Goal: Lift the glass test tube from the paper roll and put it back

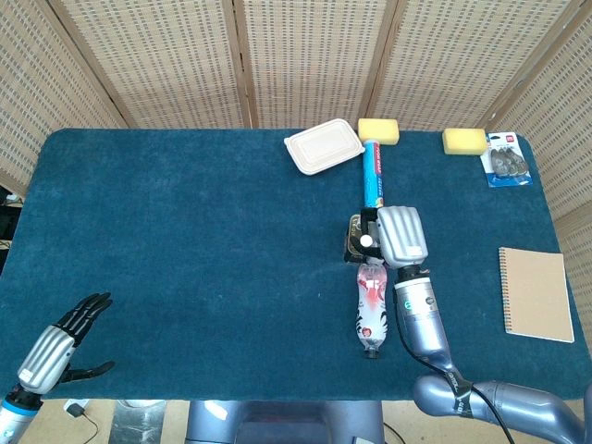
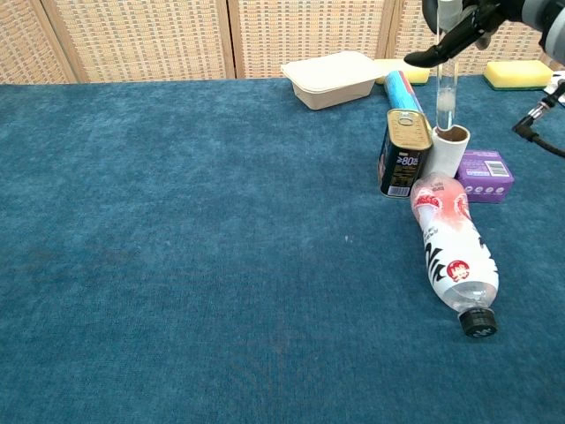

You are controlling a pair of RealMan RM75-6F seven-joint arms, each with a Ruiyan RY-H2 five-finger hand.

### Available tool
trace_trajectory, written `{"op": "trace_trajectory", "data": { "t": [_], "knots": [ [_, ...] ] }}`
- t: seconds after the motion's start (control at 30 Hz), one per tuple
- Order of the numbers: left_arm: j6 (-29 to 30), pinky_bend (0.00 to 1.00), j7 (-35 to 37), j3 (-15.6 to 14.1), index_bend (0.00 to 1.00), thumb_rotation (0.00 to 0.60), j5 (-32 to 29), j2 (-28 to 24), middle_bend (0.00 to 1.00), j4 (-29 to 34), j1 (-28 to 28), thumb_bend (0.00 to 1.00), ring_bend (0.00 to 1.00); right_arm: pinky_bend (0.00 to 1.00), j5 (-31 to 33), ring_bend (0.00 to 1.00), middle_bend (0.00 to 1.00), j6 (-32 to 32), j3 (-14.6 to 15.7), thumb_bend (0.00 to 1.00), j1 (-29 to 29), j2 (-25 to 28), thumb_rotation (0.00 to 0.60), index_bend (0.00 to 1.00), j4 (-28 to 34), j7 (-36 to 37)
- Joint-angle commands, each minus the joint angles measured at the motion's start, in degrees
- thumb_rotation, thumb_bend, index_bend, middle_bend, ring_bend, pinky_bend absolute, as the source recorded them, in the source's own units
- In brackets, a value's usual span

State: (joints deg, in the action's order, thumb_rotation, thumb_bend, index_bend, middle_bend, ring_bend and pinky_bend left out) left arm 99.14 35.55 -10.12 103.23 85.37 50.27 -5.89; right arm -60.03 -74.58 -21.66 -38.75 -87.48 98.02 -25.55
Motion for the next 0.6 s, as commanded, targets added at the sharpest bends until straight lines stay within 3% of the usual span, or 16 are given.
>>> {"op": "trace_trajectory", "data": {
  "t": [0.03,0.47,0.6],
  "knots": [
    [0.0,0.21,-0.1,0.0,0.00,0.600,0.0,0.0,0.05,0.0,0.0,0.06,0.04,0.70,-0.3,0.91,0.87,-0.7,-0.2,0.28,-0.2,0.6,0.600,0.79,1.4,-1.2],
    [0.1,0.21,-0.1,-0.1,0.00,0.600,0.1,0.1,0.05,-0.1,0.1,0.06,0.04,0.70,0.1,0.91,0.87,-2.6,-1.2,0.28,-0.7,2.7,0.600,0.79,6.4,-4.6],
    [0.0,0.21,-0.3,-0.2,0.00,0.600,0.2,0.1,0.05,0.0,0.0,0.06,0.04,0.72,3.6,0.92,0.89,-1.1,-2.0,0.28,-0.8,2.2,0.600,0.79,8.8,-2.3]
  ]
}}
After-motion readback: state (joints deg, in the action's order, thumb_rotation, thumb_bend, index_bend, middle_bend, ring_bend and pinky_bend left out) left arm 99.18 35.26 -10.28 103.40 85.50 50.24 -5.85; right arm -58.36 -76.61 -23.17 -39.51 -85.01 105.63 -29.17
